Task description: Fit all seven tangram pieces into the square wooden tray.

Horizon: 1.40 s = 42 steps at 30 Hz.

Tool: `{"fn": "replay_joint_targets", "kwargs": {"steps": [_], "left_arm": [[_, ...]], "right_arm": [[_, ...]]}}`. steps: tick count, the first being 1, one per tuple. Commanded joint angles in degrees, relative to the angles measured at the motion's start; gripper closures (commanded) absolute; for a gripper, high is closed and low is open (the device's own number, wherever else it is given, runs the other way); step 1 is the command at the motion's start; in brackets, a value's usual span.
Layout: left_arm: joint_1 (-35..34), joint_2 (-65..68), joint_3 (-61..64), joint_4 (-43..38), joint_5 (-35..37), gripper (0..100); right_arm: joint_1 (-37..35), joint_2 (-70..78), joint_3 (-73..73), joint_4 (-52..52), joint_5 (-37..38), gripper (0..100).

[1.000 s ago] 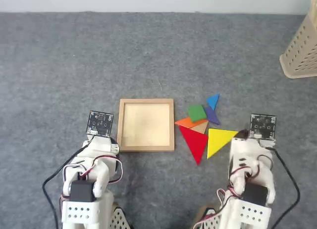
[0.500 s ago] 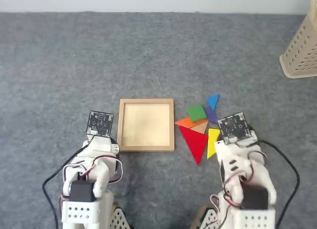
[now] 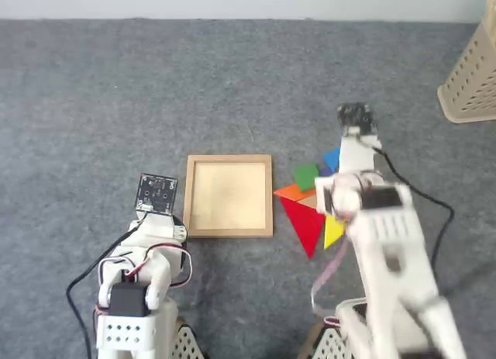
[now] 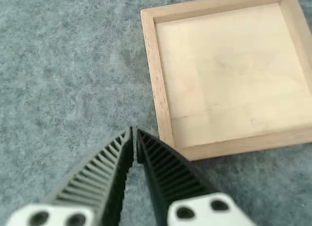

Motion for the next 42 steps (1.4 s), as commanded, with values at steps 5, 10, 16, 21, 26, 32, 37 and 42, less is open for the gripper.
{"fn": "replay_joint_targets", "kwargs": {"steps": [5,10,16,21,26,32,37,42], "left_arm": [[-0.4,-0.2,-0.3,0.3,0.5,99],[-0.4,-0.2,-0.3,0.3,0.5,99],[-0.4,-0.2,-0.3,0.3,0.5,99],[-0.4,-0.2,-0.3,0.3,0.5,99],[-0.4,-0.2,-0.3,0.3,0.5,99],[-0.4,-0.2,-0.3,0.3,0.5,99],[-0.4,-0.2,-0.3,0.3,0.5,99],[-0.4,-0.2,-0.3,0.3,0.5,99]], "right_arm": [[-0.1,28.5,-17.1,6.5,-11.6,73.2],[0.3,40.7,-25.1,9.6,-11.8,69.9],[2.5,48.6,-29.5,9.8,-13.6,72.4],[8.6,49.4,-31.2,9.7,-11.2,72.4],[11.3,49.8,-31.0,9.8,-7.5,72.4],[12.7,49.4,-31.3,9.5,0.1,72.4],[14.9,49.3,-33.1,11.9,3.9,72.2],[12.7,49.3,-37.3,15.9,-2.6,72.1]]}}
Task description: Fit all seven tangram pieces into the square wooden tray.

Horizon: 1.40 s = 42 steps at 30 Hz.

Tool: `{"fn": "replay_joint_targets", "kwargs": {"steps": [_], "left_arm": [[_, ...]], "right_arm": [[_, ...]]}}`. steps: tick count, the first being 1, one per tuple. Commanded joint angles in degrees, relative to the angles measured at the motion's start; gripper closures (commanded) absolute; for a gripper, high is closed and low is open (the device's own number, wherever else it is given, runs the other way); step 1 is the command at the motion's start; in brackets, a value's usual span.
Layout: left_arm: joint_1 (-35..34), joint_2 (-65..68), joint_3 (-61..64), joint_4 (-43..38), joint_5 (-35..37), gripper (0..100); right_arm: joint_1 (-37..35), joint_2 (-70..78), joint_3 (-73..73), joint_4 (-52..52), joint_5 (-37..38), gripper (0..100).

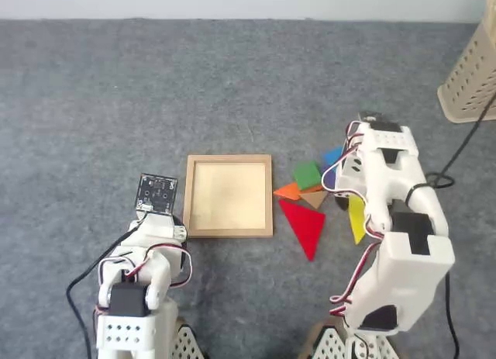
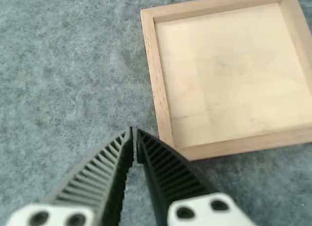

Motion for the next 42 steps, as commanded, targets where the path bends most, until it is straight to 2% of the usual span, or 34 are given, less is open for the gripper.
{"fn": "replay_joint_targets", "kwargs": {"steps": [1,7,27,33,37,42], "left_arm": [[-0.4,-0.2,-0.3,0.3,0.5,99],[-0.4,-0.2,-0.3,0.3,0.5,99],[-0.4,-0.2,-0.3,0.3,0.5,99],[-0.4,-0.2,-0.3,0.3,0.5,99],[-0.4,-0.2,-0.3,0.3,0.5,99],[-0.4,-0.2,-0.3,0.3,0.5,99]], "right_arm": [[-0.1,-0.2,-6.0,3.6,-5.3,72.1],[-2.3,0.3,-10.0,4.3,-15.0,72.1],[-0.8,6.9,-9.5,0.7,-14.9,72.3],[2.2,6.5,-9.9,1.0,-15.4,72.3],[2.4,6.5,-13.9,6.5,-19.5,72.3],[2.3,6.5,-18.1,9.8,-19.9,72.3]]}}
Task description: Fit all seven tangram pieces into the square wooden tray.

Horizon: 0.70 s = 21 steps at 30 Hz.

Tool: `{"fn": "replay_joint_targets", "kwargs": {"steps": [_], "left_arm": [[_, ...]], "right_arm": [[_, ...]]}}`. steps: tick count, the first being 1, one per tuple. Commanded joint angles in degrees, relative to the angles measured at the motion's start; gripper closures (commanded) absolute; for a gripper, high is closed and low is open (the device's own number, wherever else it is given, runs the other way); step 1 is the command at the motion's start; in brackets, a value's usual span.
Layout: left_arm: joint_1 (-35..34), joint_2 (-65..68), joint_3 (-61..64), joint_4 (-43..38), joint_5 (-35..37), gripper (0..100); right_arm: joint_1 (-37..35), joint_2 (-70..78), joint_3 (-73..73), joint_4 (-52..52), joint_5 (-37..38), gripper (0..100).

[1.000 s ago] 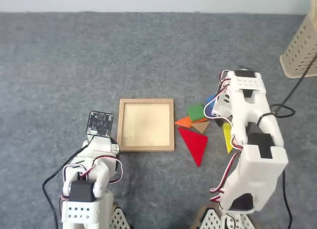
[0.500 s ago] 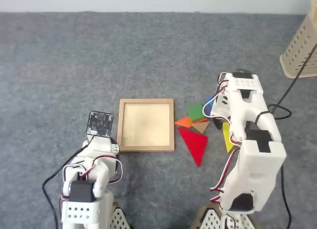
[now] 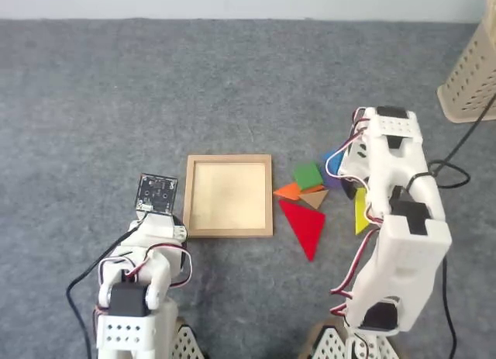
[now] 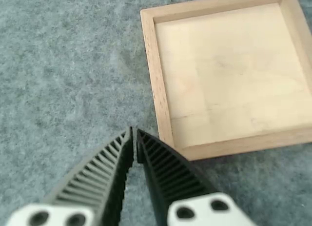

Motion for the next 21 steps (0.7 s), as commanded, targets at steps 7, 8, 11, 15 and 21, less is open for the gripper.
{"fn": "replay_joint_targets", "kwargs": {"steps": [7,8,11,15,21], "left_arm": [[-0.4,-0.2,-0.3,0.3,0.5,99],[-0.4,-0.2,-0.3,0.3,0.5,99],[-0.4,-0.2,-0.3,0.3,0.5,99],[-0.4,-0.2,-0.3,0.3,0.5,99],[-0.4,-0.2,-0.3,0.3,0.5,99]], "right_arm": [[1.5,-1.7,-4.4,-0.5,-0.9,72.3],[1.5,-1.7,-4.5,-0.7,-1.0,72.3],[1.5,-1.7,-4.5,-2.2,-1.0,72.3],[1.5,-3.9,-4.4,-3.4,-1.0,72.3],[0.7,-3.9,-4.1,-5.1,-3.3,72.1]]}}
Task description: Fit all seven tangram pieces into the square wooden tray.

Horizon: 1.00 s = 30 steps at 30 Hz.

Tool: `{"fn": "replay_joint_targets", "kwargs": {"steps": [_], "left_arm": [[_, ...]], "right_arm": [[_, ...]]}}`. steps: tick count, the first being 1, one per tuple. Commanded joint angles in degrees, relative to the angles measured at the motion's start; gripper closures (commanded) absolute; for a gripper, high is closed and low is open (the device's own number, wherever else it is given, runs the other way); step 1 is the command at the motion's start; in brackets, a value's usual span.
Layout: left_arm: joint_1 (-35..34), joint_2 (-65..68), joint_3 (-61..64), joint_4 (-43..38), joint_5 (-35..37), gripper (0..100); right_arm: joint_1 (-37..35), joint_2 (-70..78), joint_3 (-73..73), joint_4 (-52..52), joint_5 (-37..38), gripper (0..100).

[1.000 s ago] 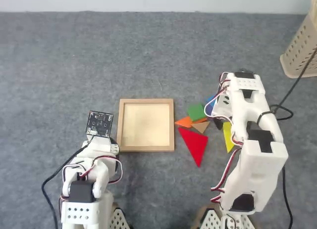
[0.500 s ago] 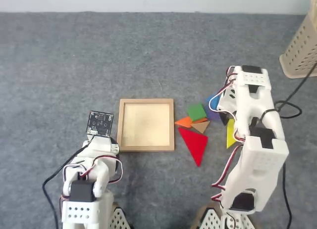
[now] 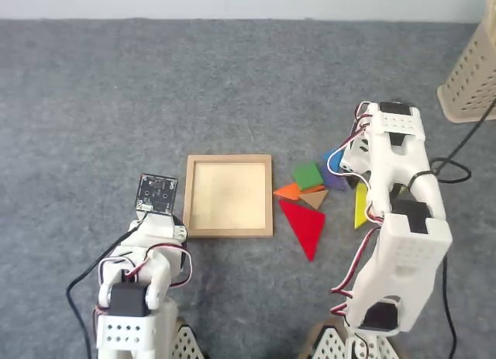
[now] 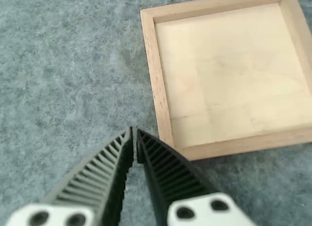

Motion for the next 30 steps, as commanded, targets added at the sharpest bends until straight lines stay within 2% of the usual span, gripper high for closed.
{"fn": "replay_joint_targets", "kwargs": {"steps": [1,9,13,18,30], "left_arm": [[-0.4,-0.2,-0.3,0.3,0.5,99],[-0.4,-0.2,-0.3,0.3,0.5,99],[-0.4,-0.2,-0.3,0.3,0.5,99],[-0.4,-0.2,-0.3,0.3,0.5,99],[-0.4,-0.2,-0.3,0.3,0.5,99]], "right_arm": [[0.0,-3.5,-2.5,-1.3,-2.1,72.1],[-0.6,-2.2,-2.7,0.6,-2.0,71.7],[-2.0,-3.6,-2.5,1.2,-2.3,65.0],[-0.5,-5.3,-2.6,0.1,-4.7,68.5],[-0.1,-2.0,-3.0,-3.0,-5.2,68.6]]}}
